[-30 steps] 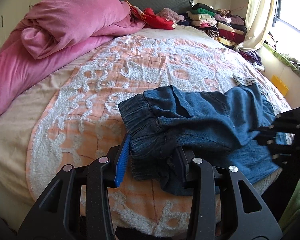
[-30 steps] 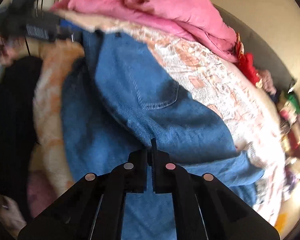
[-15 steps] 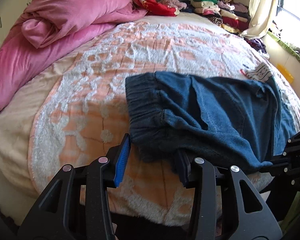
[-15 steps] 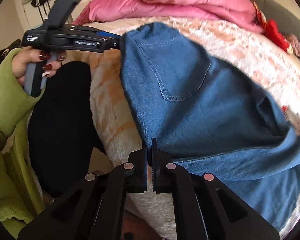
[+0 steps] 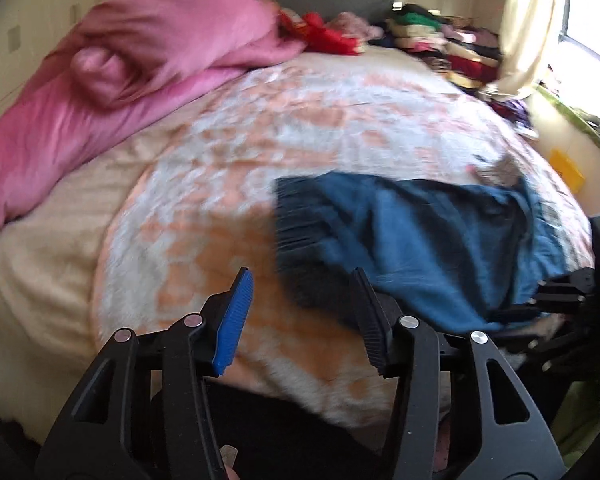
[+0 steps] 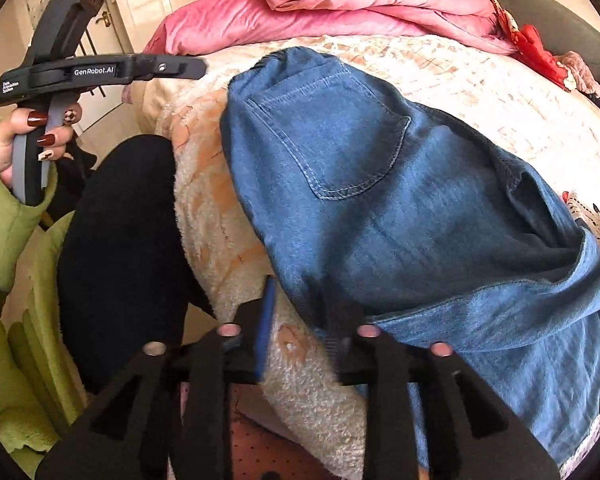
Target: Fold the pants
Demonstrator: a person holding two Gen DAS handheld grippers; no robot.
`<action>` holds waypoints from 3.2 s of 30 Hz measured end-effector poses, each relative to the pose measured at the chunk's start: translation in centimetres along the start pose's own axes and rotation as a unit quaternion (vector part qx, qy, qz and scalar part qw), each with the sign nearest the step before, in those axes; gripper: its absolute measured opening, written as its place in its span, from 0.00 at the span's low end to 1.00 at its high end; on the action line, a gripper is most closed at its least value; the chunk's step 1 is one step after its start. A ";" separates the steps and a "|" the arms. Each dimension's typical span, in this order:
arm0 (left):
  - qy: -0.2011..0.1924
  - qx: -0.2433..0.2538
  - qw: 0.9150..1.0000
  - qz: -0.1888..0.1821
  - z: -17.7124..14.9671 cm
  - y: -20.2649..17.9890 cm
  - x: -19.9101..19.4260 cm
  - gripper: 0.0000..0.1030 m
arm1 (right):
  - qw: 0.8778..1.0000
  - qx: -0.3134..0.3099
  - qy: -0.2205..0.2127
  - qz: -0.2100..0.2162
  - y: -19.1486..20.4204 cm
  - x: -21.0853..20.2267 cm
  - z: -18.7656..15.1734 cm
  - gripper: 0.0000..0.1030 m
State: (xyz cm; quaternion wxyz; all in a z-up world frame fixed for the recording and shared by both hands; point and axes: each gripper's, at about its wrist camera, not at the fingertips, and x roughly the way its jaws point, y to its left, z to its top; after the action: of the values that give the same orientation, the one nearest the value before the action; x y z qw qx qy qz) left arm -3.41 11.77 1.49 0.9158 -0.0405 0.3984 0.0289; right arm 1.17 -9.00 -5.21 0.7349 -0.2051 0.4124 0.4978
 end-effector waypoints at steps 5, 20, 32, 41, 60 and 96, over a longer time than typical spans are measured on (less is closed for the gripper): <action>0.030 0.041 0.998 -0.036 0.1 -3.7 3.1 0.41 | 0.999 0.007 -0.040 0.006 0.2 -2.8 0.2 0.45; 0.059 0.034 0.997 -0.022 -1.3 -4.6 6.8 0.41 | 0.992 0.121 0.005 -0.017 -4.5 -0.1 -1.3 0.46; -0.004 0.018 0.999 -0.030 0.7 -5.3 1.4 0.53 | 0.984 0.151 -0.077 -0.057 -6.4 -6.9 -1.7 0.55; 0.002 0.047 0.996 -0.074 1.3 -9.6 1.5 0.60 | 0.971 0.177 -0.113 -0.119 -9.0 -10.5 -3.2 0.55; 0.085 0.091 0.972 -0.199 1.1 -19.9 8.3 0.60 | 0.965 0.193 -0.088 -0.151 -16.7 -9.6 1.6 0.55; 0.084 0.125 0.970 -0.192 0.2 -22.6 9.1 0.36 | 0.911 0.323 -0.196 -0.162 -22.2 -17.6 -4.3 0.08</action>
State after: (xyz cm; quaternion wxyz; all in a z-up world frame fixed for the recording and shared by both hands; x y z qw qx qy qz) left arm 4.85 -10.55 -3.86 0.8656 -0.0040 0.4588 -0.2005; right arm 16.50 -31.26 4.14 0.8977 0.0815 0.3593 0.2416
